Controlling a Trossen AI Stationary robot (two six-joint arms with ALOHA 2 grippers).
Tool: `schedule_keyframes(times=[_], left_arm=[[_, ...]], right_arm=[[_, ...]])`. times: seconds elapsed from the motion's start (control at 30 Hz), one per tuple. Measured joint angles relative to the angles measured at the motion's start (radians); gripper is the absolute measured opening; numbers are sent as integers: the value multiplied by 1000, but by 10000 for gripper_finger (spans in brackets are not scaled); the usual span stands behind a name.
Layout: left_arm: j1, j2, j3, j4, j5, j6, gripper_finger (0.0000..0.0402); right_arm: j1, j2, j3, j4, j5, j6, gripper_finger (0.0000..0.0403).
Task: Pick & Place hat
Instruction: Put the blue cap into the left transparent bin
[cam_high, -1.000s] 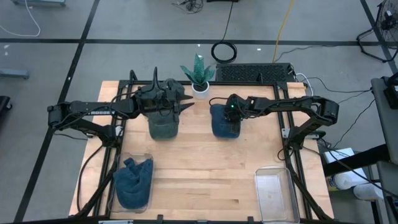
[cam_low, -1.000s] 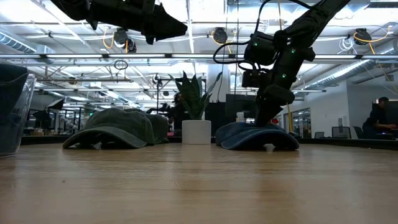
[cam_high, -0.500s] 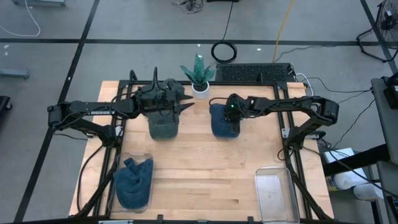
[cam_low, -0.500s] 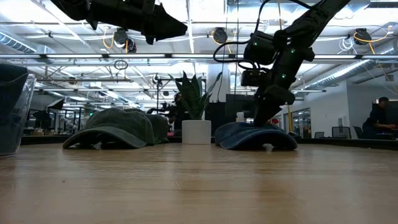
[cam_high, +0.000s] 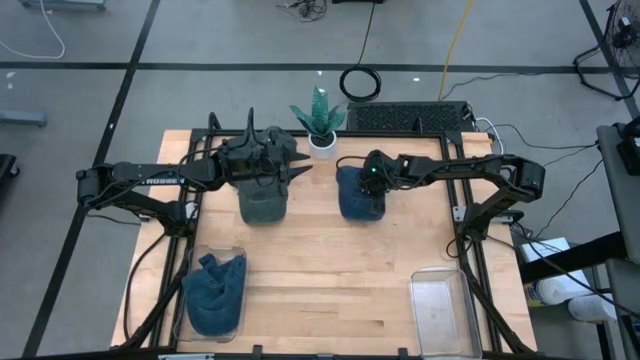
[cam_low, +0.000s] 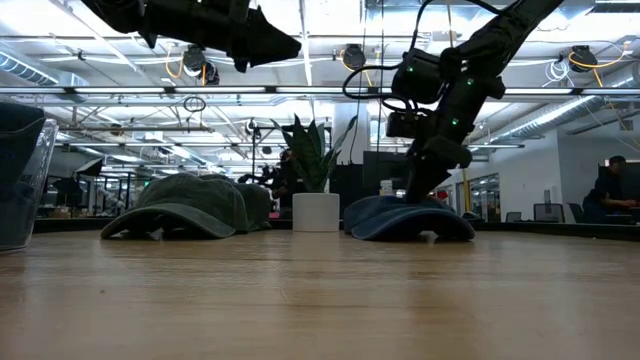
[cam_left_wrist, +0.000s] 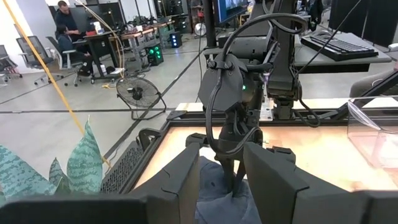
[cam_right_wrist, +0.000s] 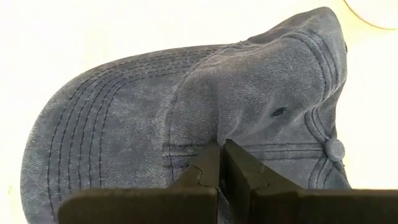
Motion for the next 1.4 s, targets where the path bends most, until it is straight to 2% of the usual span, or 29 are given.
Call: schedule_keyframes(times=[0.63,0.9,1.4], left_arm=[[0,0,0,-18,0,5,136],[0,0,0,-18,1,-54,136],[-2,0,0,-19,1,-75,136]], right_arm=[[0,-1,23,16,-2,32,0],[40,-72,23,28,-3,40,0],[150,-193,22,31,-2,25,0]])
